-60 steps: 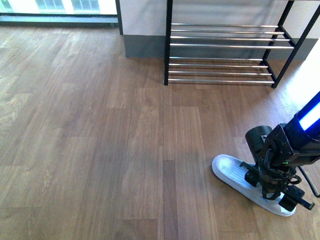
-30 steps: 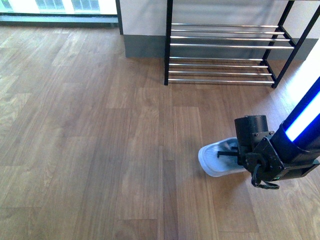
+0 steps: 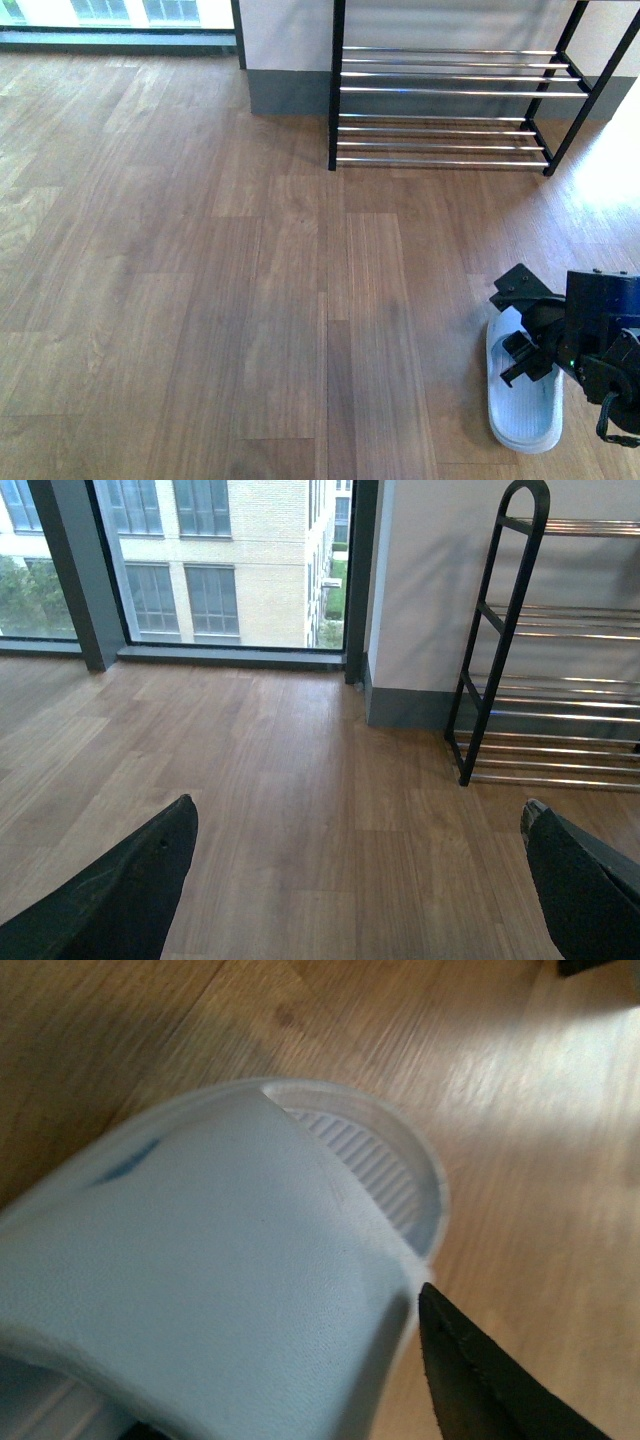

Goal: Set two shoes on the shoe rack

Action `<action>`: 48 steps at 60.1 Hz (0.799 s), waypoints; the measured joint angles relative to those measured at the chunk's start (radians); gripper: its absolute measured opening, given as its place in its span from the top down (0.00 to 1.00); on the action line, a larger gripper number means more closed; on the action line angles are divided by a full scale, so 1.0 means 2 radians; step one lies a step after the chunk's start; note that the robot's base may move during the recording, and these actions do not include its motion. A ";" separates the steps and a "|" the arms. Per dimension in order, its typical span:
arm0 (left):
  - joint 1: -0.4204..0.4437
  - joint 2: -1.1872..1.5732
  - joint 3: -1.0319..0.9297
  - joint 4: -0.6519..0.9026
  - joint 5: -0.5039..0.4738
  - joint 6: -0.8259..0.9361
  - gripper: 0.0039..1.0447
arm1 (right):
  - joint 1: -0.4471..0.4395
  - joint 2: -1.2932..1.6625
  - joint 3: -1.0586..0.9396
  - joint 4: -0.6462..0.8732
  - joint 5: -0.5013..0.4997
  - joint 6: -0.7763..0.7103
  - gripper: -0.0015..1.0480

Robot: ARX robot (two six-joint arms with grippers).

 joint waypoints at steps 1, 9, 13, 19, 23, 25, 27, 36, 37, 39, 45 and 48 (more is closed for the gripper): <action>0.000 0.000 0.000 0.000 0.000 0.000 0.09 | 0.000 -0.001 -0.001 -0.003 -0.002 0.009 0.44; 0.000 0.000 0.000 0.000 0.000 0.000 0.09 | -0.005 -0.014 -0.015 -0.022 -0.017 0.108 0.22; 0.000 0.000 0.000 0.000 0.000 0.000 0.09 | -0.007 -0.014 -0.020 -0.026 -0.018 0.150 0.12; 0.000 0.000 0.000 0.000 0.000 0.000 0.09 | -0.012 -0.012 -0.023 -0.032 -0.020 0.201 0.09; 0.000 0.000 0.000 0.000 0.000 0.000 0.09 | -0.016 -0.009 -0.023 -0.034 -0.021 0.230 0.09; 0.000 0.000 0.000 0.000 0.000 0.000 0.09 | -0.018 -0.007 -0.022 -0.034 -0.021 0.241 0.09; 0.000 0.000 0.000 0.000 0.000 0.000 0.09 | -0.021 -0.003 -0.020 -0.034 -0.021 0.259 0.09; 0.000 0.000 0.000 0.000 0.000 0.000 0.09 | -0.027 0.013 -0.006 -0.038 -0.030 0.300 0.09; 0.000 0.000 0.000 0.000 0.000 0.000 0.09 | -0.028 0.016 -0.004 -0.039 -0.030 0.307 0.09; 0.000 0.000 0.000 0.000 0.000 0.000 0.09 | -0.028 0.019 0.000 -0.040 -0.032 0.315 0.09; 0.000 0.000 0.000 0.000 0.000 0.000 0.09 | -0.028 0.028 0.008 -0.039 -0.038 0.340 0.09; 0.000 0.000 0.000 0.000 0.000 0.000 0.09 | -0.027 0.033 0.013 -0.036 -0.038 0.353 0.17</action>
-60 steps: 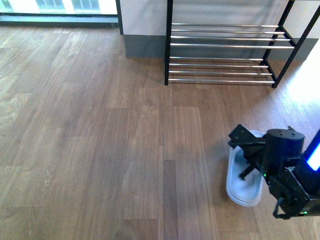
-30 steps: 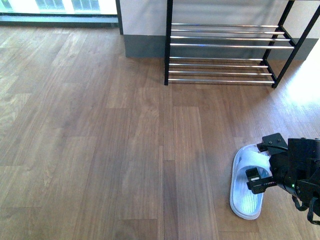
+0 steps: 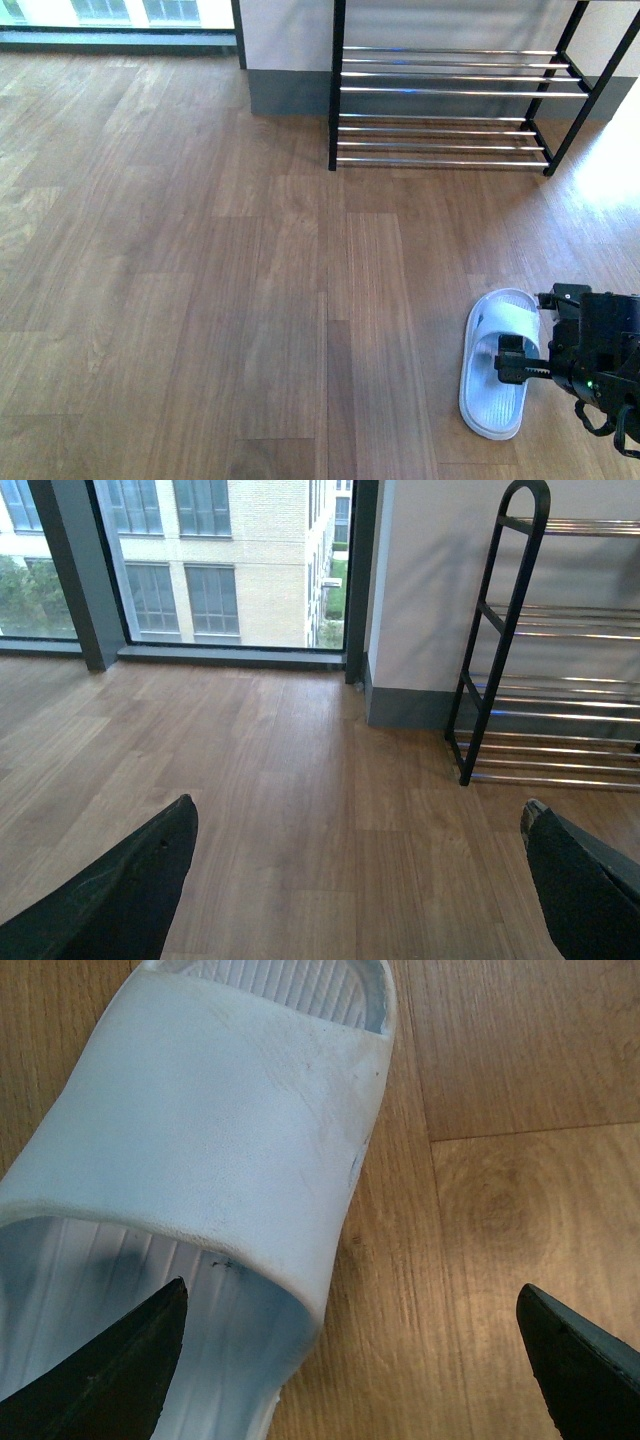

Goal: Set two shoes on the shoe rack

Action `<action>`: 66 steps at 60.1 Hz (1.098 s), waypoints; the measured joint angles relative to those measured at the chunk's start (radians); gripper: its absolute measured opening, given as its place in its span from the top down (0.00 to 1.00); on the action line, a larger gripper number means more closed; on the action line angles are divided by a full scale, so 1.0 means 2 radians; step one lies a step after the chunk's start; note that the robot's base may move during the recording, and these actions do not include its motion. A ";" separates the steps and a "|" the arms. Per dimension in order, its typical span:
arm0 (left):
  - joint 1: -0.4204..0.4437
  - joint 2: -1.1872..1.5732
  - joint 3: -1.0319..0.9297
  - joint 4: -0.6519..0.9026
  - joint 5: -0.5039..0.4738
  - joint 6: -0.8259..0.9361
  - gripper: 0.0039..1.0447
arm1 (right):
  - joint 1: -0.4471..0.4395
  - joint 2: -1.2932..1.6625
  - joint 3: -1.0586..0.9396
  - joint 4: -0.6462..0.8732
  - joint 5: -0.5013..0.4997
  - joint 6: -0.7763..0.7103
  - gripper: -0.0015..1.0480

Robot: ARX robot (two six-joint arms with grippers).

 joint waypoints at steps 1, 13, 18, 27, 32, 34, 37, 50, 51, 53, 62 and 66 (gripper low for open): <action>0.000 0.000 0.000 0.000 0.000 0.000 0.09 | 0.000 0.001 0.001 0.000 0.000 0.003 0.18; 0.000 0.000 0.000 0.000 0.000 0.000 0.09 | 0.008 0.001 0.008 -0.002 -0.016 0.039 0.47; 0.000 0.000 0.000 0.000 0.000 0.000 0.09 | 0.011 0.001 0.009 -0.005 -0.026 0.051 0.60; 0.000 0.000 0.000 0.000 0.000 0.000 0.09 | 0.011 -0.004 -0.001 -0.003 -0.035 0.060 0.92; 0.000 0.000 0.000 0.000 0.000 0.000 0.09 | 0.011 -0.007 -0.006 -0.001 -0.035 0.063 0.98; 0.000 0.000 0.000 0.000 0.000 0.000 0.09 | 0.010 -0.010 -0.009 0.002 -0.036 0.064 0.98; 0.000 0.000 0.000 0.000 0.000 0.000 0.09 | 0.010 -0.016 -0.016 0.008 -0.036 0.064 0.98; 0.000 0.000 0.000 0.000 0.000 0.000 0.09 | -0.004 -0.077 -0.065 0.039 -0.043 0.062 0.98; 0.000 0.000 0.000 0.000 0.000 0.000 0.09 | -0.006 -0.086 -0.071 0.040 -0.043 0.061 0.98; 0.000 0.000 0.000 0.000 0.000 0.000 0.09 | -0.010 -0.100 -0.080 0.043 -0.044 0.058 0.98; 0.000 0.000 0.000 0.000 0.000 0.000 0.09 | -0.032 -0.178 -0.131 0.048 -0.057 0.042 0.98; 0.000 0.000 0.000 0.000 0.000 0.000 0.09 | -0.043 -0.218 -0.158 0.048 -0.068 0.033 0.98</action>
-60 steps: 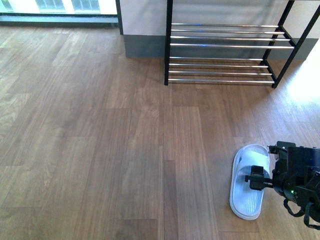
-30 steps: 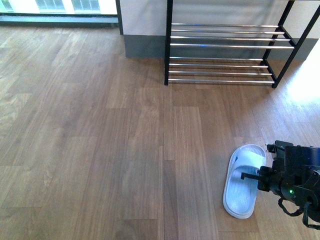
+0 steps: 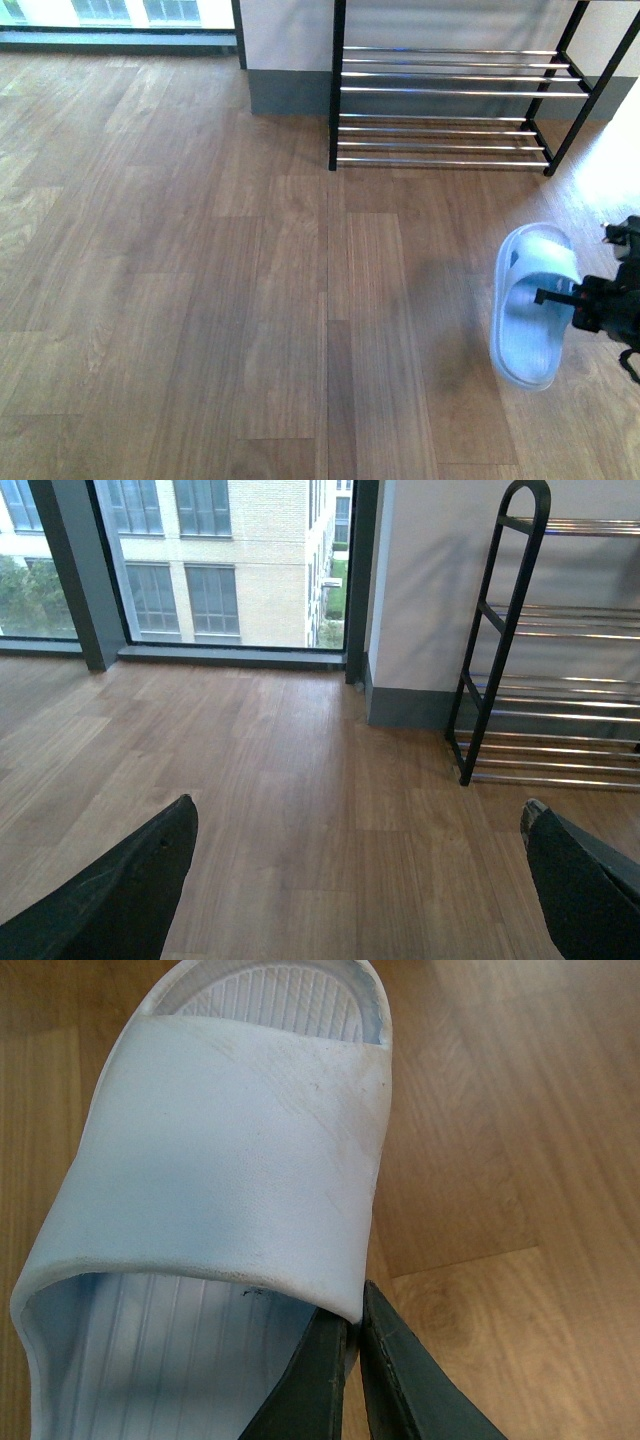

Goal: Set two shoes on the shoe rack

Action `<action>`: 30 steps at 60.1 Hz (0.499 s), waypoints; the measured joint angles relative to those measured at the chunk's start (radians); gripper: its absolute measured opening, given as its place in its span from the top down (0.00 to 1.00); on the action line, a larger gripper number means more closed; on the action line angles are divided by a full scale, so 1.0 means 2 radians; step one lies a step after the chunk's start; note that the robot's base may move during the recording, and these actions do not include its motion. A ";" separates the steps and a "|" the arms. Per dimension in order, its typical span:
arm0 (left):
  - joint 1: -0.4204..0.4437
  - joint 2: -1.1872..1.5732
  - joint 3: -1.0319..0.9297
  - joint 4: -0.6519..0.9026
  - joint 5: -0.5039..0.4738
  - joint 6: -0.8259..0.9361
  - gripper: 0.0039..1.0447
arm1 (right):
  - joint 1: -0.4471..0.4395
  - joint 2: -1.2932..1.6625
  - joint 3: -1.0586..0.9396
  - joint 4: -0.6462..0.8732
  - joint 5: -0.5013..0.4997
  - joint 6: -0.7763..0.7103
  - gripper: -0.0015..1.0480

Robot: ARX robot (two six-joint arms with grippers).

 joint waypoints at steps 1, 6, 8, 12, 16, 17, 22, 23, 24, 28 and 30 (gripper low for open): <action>0.000 0.000 0.000 0.000 0.000 0.000 0.09 | -0.002 -0.007 -0.005 0.000 -0.002 -0.002 0.98; 0.000 0.000 0.000 0.000 0.000 0.000 0.09 | -0.017 -0.068 -0.041 -0.002 -0.021 -0.010 0.98; 0.000 0.000 0.000 0.000 0.000 0.000 0.09 | -0.023 -0.091 -0.054 -0.005 -0.028 -0.011 0.98; 0.000 0.000 0.000 0.000 0.000 0.000 0.09 | -0.032 -0.136 -0.079 -0.011 -0.042 -0.015 0.98; 0.000 0.000 0.000 0.000 0.000 0.000 0.09 | -0.039 -0.177 -0.103 -0.018 -0.053 -0.015 0.98; 0.000 0.000 0.000 0.000 0.000 0.000 0.09 | -0.039 -0.183 -0.107 -0.018 -0.054 -0.016 0.98; 0.000 0.000 0.000 0.000 0.000 0.000 0.09 | -0.043 -0.228 -0.138 -0.020 -0.058 -0.018 0.98; 0.000 0.000 0.000 0.000 0.000 0.000 0.09 | -0.043 -0.233 -0.142 -0.020 -0.058 -0.018 0.98; 0.000 0.000 0.000 0.000 0.000 0.000 0.09 | -0.044 -0.243 -0.150 -0.022 -0.060 -0.018 0.98; 0.000 0.000 0.000 0.000 0.000 0.000 0.09 | -0.046 -0.273 -0.177 -0.023 -0.062 -0.018 0.98; 0.000 0.000 0.000 0.000 0.000 0.000 0.09 | -0.047 -0.285 -0.188 -0.023 -0.062 -0.018 0.98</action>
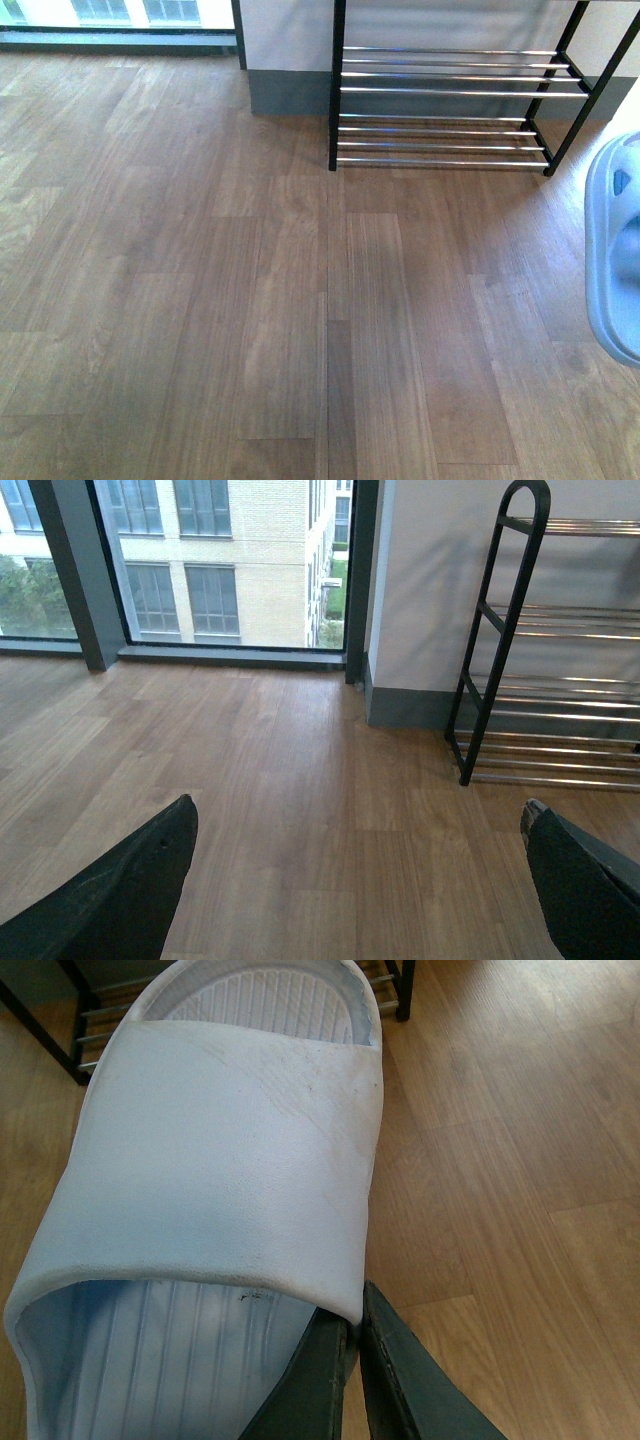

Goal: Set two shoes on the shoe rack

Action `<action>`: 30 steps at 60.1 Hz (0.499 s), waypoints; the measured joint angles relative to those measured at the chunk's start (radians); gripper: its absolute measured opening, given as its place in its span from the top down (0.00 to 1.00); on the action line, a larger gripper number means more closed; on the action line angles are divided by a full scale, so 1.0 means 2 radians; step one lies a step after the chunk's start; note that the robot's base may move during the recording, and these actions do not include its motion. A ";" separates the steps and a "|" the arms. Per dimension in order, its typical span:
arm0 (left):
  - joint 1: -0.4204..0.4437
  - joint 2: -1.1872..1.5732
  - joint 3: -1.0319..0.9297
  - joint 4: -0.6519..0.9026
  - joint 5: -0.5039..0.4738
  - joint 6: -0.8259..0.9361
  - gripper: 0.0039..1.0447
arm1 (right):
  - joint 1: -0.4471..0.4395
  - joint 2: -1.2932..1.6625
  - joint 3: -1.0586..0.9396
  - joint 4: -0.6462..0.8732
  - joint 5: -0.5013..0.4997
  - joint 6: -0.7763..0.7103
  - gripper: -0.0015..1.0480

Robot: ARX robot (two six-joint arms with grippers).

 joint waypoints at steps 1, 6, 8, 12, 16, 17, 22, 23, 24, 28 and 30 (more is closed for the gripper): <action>0.000 0.000 0.000 0.000 0.000 0.000 0.09 | -0.001 -0.004 -0.003 0.000 0.000 0.000 0.98; 0.000 0.000 0.000 0.000 0.000 0.000 0.09 | -0.003 -0.007 -0.005 0.000 0.000 0.000 0.98; 0.000 0.000 0.000 0.000 0.000 0.000 0.09 | -0.003 -0.007 -0.005 0.000 0.000 0.000 0.98; 0.000 0.000 0.000 0.000 0.000 0.000 0.09 | -0.003 -0.007 -0.005 0.000 0.000 0.000 0.98; 0.000 0.000 0.000 0.000 0.000 0.000 0.09 | -0.003 -0.007 -0.005 0.000 0.000 0.000 0.98; 0.000 0.000 0.000 0.000 0.000 0.000 0.09 | -0.003 -0.007 -0.005 0.000 0.000 0.000 0.98; 0.000 0.000 0.000 0.000 0.000 0.000 0.09 | -0.003 -0.007 -0.005 0.000 0.000 0.000 0.98; 0.000 0.000 0.000 0.000 0.000 0.000 0.09 | -0.003 -0.007 -0.005 0.000 0.000 0.000 0.98; 0.000 0.000 0.000 0.000 0.000 0.000 0.09 | -0.003 -0.007 -0.005 0.000 0.000 0.000 0.98; 0.000 0.000 0.000 0.000 0.000 0.000 0.09 | -0.003 -0.007 -0.005 0.000 -0.001 0.000 0.98; 0.000 0.000 0.000 0.000 0.000 0.000 0.09 | -0.002 -0.007 -0.006 0.000 -0.001 0.000 0.98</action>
